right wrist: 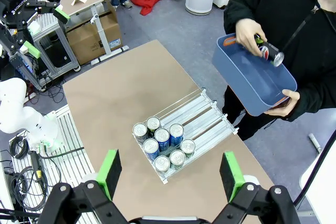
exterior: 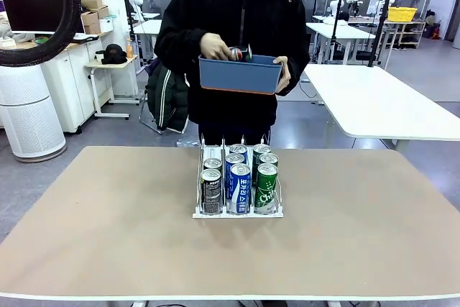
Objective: Fill the beverage cans into the dispenser.
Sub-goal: Pick up the Pepsi coke handed by the human.
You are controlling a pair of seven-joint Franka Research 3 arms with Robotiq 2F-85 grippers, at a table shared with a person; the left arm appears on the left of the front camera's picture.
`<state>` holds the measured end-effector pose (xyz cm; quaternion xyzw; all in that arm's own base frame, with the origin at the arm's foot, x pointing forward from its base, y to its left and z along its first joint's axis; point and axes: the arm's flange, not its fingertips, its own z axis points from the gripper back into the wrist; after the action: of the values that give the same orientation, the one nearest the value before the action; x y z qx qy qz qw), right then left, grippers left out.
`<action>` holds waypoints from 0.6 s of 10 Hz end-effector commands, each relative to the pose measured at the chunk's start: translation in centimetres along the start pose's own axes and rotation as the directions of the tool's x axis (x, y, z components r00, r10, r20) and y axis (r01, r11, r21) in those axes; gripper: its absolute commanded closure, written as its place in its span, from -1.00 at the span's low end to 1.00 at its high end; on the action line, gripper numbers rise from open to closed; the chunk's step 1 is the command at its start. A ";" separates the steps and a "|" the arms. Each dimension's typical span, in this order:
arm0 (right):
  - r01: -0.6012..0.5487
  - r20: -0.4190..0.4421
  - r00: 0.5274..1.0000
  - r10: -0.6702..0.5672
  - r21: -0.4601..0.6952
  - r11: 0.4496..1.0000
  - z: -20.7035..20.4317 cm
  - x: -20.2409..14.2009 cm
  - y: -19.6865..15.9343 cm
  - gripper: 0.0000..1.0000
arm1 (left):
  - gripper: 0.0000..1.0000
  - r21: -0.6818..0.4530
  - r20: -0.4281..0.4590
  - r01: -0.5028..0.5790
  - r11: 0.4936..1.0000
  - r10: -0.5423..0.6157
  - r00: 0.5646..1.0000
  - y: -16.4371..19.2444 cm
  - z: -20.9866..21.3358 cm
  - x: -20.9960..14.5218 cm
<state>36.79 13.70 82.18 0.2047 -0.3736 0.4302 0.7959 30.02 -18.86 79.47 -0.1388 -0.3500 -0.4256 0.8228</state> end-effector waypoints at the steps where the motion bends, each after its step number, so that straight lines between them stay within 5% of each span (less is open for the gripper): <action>1: 0.000 -0.002 1.000 0.000 0.001 1.000 -0.1 -0.2 0.1 -1.00 | -1.00 0.001 0.002 -0.003 1.000 0.003 1.000 0.1 0.1 0.0; 6: 0.000 -0.002 1.000 0.000 0.001 1.000 -0.1 -0.2 0.1 -1.00 | -1.00 0.001 0.002 -0.003 1.000 0.003 1.000 0.1 0.1 0.0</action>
<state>36.79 13.70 82.18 0.2047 -0.3736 0.4302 0.7959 30.02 -18.86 79.47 -0.1388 -0.3500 -0.4256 0.8228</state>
